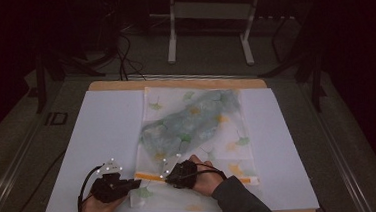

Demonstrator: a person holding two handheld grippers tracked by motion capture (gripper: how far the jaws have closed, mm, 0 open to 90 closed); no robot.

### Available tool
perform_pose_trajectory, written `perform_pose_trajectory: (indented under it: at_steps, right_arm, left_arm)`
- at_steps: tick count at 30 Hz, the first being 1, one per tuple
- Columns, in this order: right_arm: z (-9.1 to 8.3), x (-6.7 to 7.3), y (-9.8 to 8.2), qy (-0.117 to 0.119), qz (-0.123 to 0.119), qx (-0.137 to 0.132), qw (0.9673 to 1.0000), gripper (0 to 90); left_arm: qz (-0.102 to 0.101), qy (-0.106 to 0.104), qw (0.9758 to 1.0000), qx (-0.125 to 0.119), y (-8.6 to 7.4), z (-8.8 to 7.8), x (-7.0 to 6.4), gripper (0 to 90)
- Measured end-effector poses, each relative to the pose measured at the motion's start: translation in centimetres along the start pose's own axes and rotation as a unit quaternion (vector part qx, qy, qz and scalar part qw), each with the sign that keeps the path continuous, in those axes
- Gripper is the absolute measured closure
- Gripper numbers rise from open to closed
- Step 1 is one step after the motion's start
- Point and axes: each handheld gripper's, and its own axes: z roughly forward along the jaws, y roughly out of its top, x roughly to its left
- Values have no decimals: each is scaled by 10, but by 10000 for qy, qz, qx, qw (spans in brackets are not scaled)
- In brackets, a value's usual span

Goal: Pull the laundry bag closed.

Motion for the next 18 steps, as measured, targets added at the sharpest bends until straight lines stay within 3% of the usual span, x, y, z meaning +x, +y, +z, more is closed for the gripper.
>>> perform_pose_trajectory:
  at_steps: [18]
  right_arm:
    - [-7, -1, -9, -46, 9, 92, 9999, 847]
  left_arm:
    - [-13, 7, 10000, 1, 0, 0, 1, 883]
